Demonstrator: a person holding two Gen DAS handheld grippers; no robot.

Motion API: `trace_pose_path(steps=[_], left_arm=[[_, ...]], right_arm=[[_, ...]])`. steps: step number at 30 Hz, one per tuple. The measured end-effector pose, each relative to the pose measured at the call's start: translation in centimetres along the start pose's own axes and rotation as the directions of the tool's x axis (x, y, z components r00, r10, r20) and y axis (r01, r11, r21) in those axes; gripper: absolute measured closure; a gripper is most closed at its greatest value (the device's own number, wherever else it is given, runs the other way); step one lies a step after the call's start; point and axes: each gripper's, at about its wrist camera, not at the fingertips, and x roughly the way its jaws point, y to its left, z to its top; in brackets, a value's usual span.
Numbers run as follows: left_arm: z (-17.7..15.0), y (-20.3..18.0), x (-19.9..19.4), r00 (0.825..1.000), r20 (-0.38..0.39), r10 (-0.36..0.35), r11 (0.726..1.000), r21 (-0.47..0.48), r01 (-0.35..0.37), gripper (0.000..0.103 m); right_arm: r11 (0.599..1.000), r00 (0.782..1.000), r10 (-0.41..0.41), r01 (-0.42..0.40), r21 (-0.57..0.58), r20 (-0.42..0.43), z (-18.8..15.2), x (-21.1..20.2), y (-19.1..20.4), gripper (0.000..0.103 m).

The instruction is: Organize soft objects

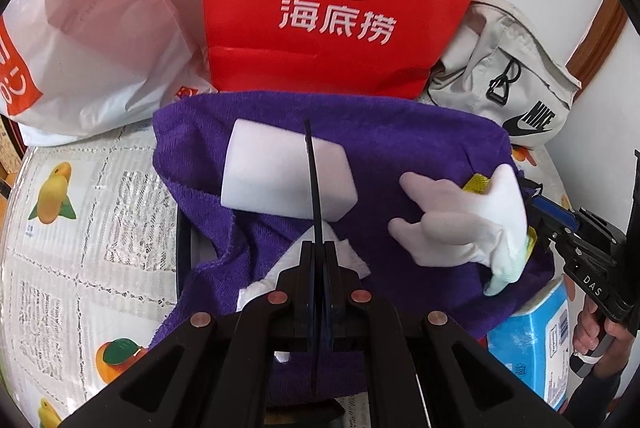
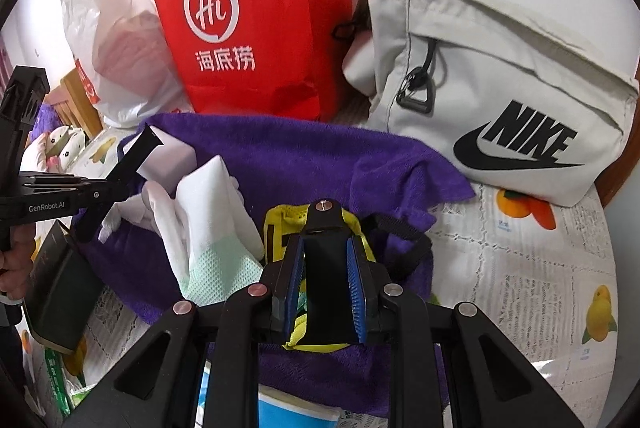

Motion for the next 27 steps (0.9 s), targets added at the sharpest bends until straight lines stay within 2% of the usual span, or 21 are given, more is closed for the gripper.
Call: trace_pose_path(steps=[7,8,9,11,12,20,22,24,27], left_arm=[[0.1,0.8,0.4,1.000,-0.007,-0.006,1.000,-0.027,0.006,0.098],[0.1,1.0,0.4,1.000,-0.010,-0.006,0.999,-0.033,0.006,0.095],[0.1,1.1,0.4,1.000,-0.013,-0.004,0.999,-0.042,0.004,0.087],[0.1,1.4,0.1,1.000,-0.014,0.007,0.998,-0.055,-0.008,0.075],[0.1,1.5,-0.1,1.000,-0.010,0.012,0.998,-0.058,-0.012,0.075],[-1.3,1.5,-4.1,0.999,0.028,0.040,0.997,-0.060,-0.038,0.067],[-2.1,1.5,-5.7,0.998,0.051,0.046,0.997,-0.064,-0.043,0.065],[-3.0,1.5,-7.2,0.996,0.069,0.051,0.997,-0.065,-0.047,0.065],[-5.0,1.6,-9.2,0.996,0.075,0.044,0.997,-0.071,-0.039,0.064]], right_arm=[[1.000,1.000,0.018,-0.018,0.005,-0.011,-0.2,0.2,-0.1,0.077],[1.000,1.000,0.011,-0.011,0.000,-0.005,-0.1,0.0,0.0,0.070],[1.000,1.000,0.004,-0.004,-0.003,0.001,-0.1,-0.2,0.0,0.061],[1.000,1.000,-0.007,0.007,-0.002,0.020,-0.2,-0.9,0.1,0.058],[1.000,1.000,-0.006,0.006,0.001,0.023,-0.2,-1.1,0.1,0.058],[0.999,0.996,0.004,-0.007,0.042,0.092,-2.0,-5.6,1.4,0.058],[0.999,0.994,0.008,-0.014,0.047,0.109,-2.7,-6.9,2.1,0.055],[0.999,0.993,0.012,-0.017,0.045,0.115,-3.6,-8.1,3.1,0.044],[0.998,0.992,0.025,-0.031,0.048,0.120,-5.5,-10.1,4.8,0.043]])
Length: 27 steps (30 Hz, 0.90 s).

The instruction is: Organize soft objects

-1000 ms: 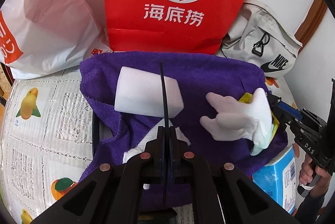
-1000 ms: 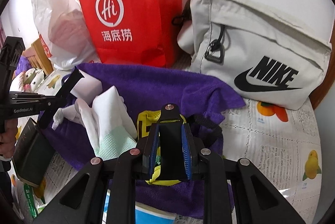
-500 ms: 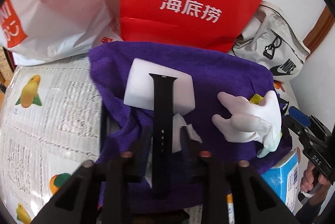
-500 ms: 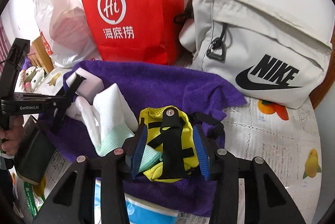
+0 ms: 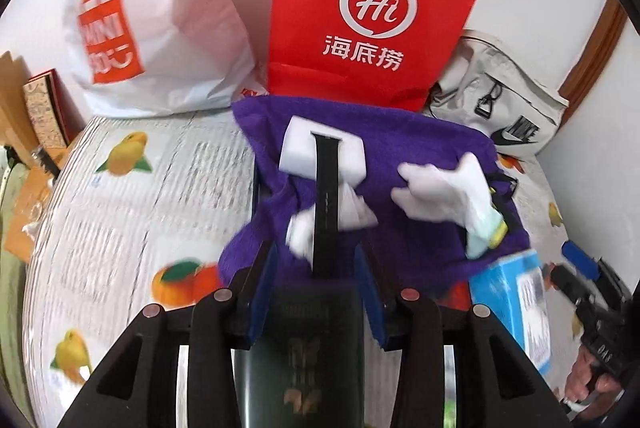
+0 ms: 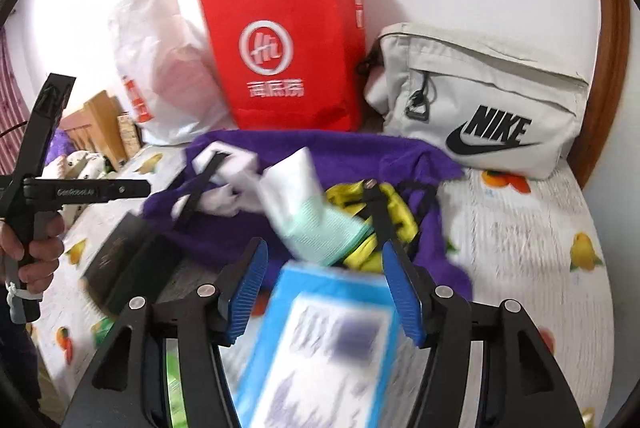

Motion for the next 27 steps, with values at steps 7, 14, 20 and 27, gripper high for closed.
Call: trace_pose_path(steps=[7,14,20,27], left_arm=[[-4.3,0.7,-4.0,1.000,0.002,-0.020,1.000,0.006,0.020,0.061],[-8.8,2.8,-6.0,1.000,-0.018,0.012,1.000,-0.017,-0.012,0.045],[-12.1,4.1,-6.4,0.999,-0.042,-0.006,1.000,-0.010,0.006,0.041],[-13.6,4.9,-6.0,0.998,-0.054,-0.039,0.999,-0.005,0.039,0.041]], right_arm=[[0.996,0.996,0.086,-0.087,-0.015,-0.026,-4.2,-3.5,4.3,0.034],[0.977,0.980,0.183,-0.190,-0.100,-0.076,-8.3,-4.2,9.2,0.019],[0.971,0.985,0.126,-0.148,-0.188,-0.121,-10.1,-2.5,12.0,0.017],[0.955,0.984,0.017,-0.068,-0.289,-0.177,-10.6,0.5,13.9,0.017]])
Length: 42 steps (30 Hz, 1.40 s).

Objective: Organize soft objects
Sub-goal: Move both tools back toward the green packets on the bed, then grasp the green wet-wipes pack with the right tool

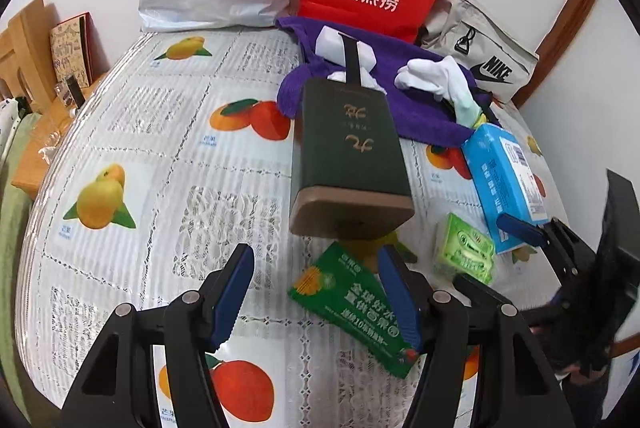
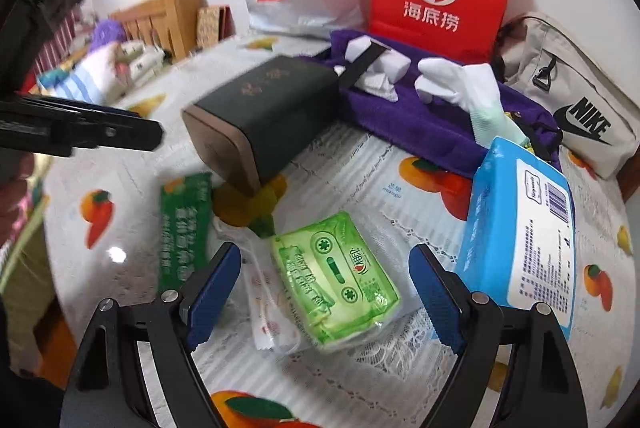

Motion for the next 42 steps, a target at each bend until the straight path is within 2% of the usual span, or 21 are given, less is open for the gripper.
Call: trace_pose_path(steps=[5,8,10,11,12,16,23,28,31,37,42], left_arm=[[-0.3,0.9,0.4,1.000,-0.004,-0.018,1.000,-0.011,0.018,0.041],[-0.5,1.4,0.8,1.000,-0.009,-0.026,0.999,-0.023,0.026,0.041],[-0.7,1.6,1.1,0.999,-0.017,-0.028,0.999,-0.029,0.027,0.041],[-0.7,1.6,1.2,0.999,-0.020,-0.026,0.999,-0.030,0.026,0.041],[-0.8,1.7,1.3,0.999,-0.024,-0.025,0.999,-0.032,0.024,0.041],[-1.1,1.8,1.6,0.999,-0.034,-0.021,0.999,-0.039,0.019,0.041],[-2.2,0.7,1.3,0.999,-0.047,-0.008,1.000,-0.024,0.006,0.039],[-4.2,-0.6,2.1,0.996,-0.091,-0.022,0.999,-0.029,0.019,0.037],[-5.2,-1.1,2.8,0.993,-0.117,-0.025,0.998,-0.065,0.017,0.037],[-5.8,-3.2,3.4,0.995,-0.102,-0.006,0.997,-0.072,-0.001,0.033],[-5.6,-4.5,4.2,0.995,-0.087,0.042,0.997,-0.058,-0.047,0.025]], right_arm=[[1.000,0.997,-0.028,0.029,0.007,-0.066,-0.1,2.0,0.2,0.018],[0.999,0.996,-0.042,0.043,0.020,-0.076,-0.1,2.6,0.1,0.018],[0.999,0.997,-0.043,0.045,0.027,-0.070,-0.1,2.6,0.1,0.022],[0.999,0.997,-0.040,0.042,0.035,-0.065,-0.2,2.5,0.0,0.030],[0.998,0.997,-0.040,0.043,0.036,-0.064,-0.2,2.4,-0.1,0.034],[0.999,0.998,-0.028,0.030,0.041,-0.048,-0.2,1.7,-0.3,0.041],[0.996,0.999,0.005,-0.009,0.084,0.047,-0.3,-1.9,-0.6,0.042],[0.994,0.994,-0.006,-0.006,0.109,0.110,-1.7,-5.3,-0.9,0.042],[0.992,0.993,-0.010,-0.004,0.123,0.116,-2.6,-6.3,-1.2,0.042],[0.986,0.992,-0.033,0.012,0.166,0.124,-5.7,-8.0,-2.4,0.042],[0.973,0.993,-0.078,0.057,0.225,0.085,-8.8,-7.9,-4.2,0.042]])
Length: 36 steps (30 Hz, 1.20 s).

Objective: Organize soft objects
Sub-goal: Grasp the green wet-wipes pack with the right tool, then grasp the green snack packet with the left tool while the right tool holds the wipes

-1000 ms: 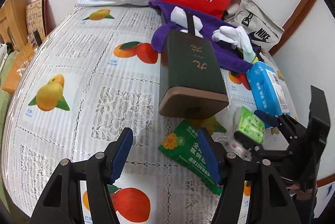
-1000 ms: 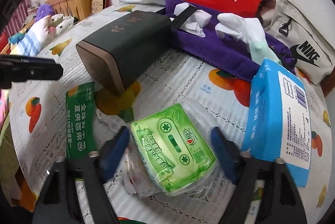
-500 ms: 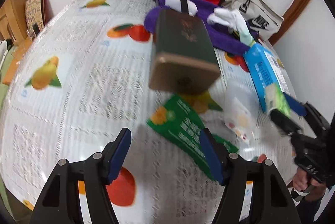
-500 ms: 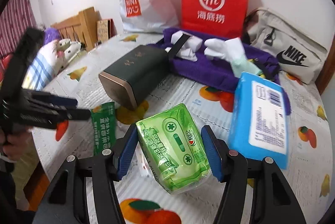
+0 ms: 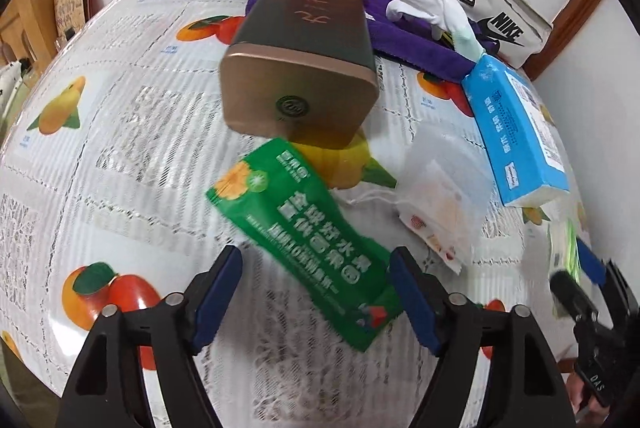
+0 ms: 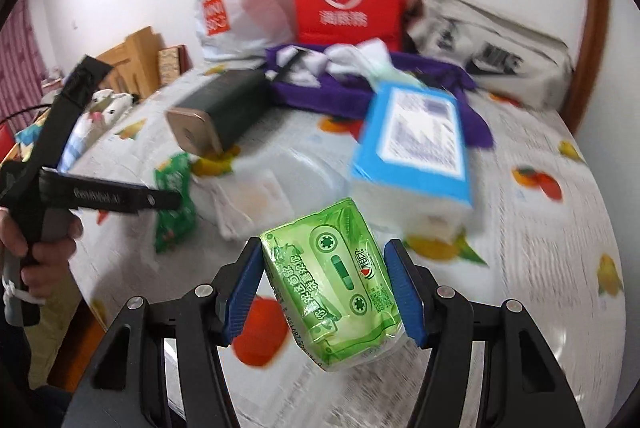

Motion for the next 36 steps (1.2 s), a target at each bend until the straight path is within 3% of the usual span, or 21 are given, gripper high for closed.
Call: trace_pose_path(steps=[5,9,16,20,22,24,27,30,36], left_arm=[[0.8,-1.3,0.9,0.996,0.036,0.076,0.996,0.038,-0.078,0.025],[0.7,-2.5,1.5,0.981,0.049,0.189,0.970,0.148,-0.194,0.024],[-0.5,-0.3,0.1,0.979,0.008,0.203,0.970,0.131,-0.202,0.024],[-0.7,-0.3,0.3,0.982,0.039,0.183,0.975,0.120,-0.187,0.025],[-0.6,-0.7,0.4,0.982,0.072,0.177,0.974,0.133,-0.185,0.031],[-0.7,-1.2,0.4,0.980,0.102,0.169,0.971,0.152,-0.183,0.050],[-0.9,-1.7,0.2,0.981,0.121,0.153,0.970,0.173,-0.173,0.068],[-1.2,-1.6,-0.1,0.984,0.119,0.136,0.972,0.173,-0.155,0.077],[-1.1,-0.4,-1.9,0.990,0.118,0.074,0.988,0.124,-0.089,0.080]], right_arm=[[0.998,1.000,-0.017,0.018,0.068,-0.020,-1.6,0.2,-2.4,0.042],[0.996,1.000,-0.015,0.017,0.093,-0.024,-2.2,0.5,-3.3,0.042],[0.994,1.000,0.004,-0.002,0.110,-0.024,-3.0,0.7,-3.9,0.042],[0.992,1.000,0.011,-0.008,0.129,-0.018,-3.3,0.9,-4.2,0.042],[0.991,1.000,0.010,-0.009,0.133,-0.013,-3.3,0.8,-4.2,0.042],[0.991,1.000,0.008,-0.006,0.135,-0.011,-3.3,0.8,-4.2,0.042],[0.990,1.000,-0.005,0.006,0.138,-0.010,-3.5,0.8,-4.1,0.042],[0.990,1.000,-0.021,0.023,0.140,-0.015,-3.5,0.7,-3.8,0.042],[0.990,1.000,-0.028,0.028,0.135,-0.002,-2.7,-0.5,-3.4,0.042]])
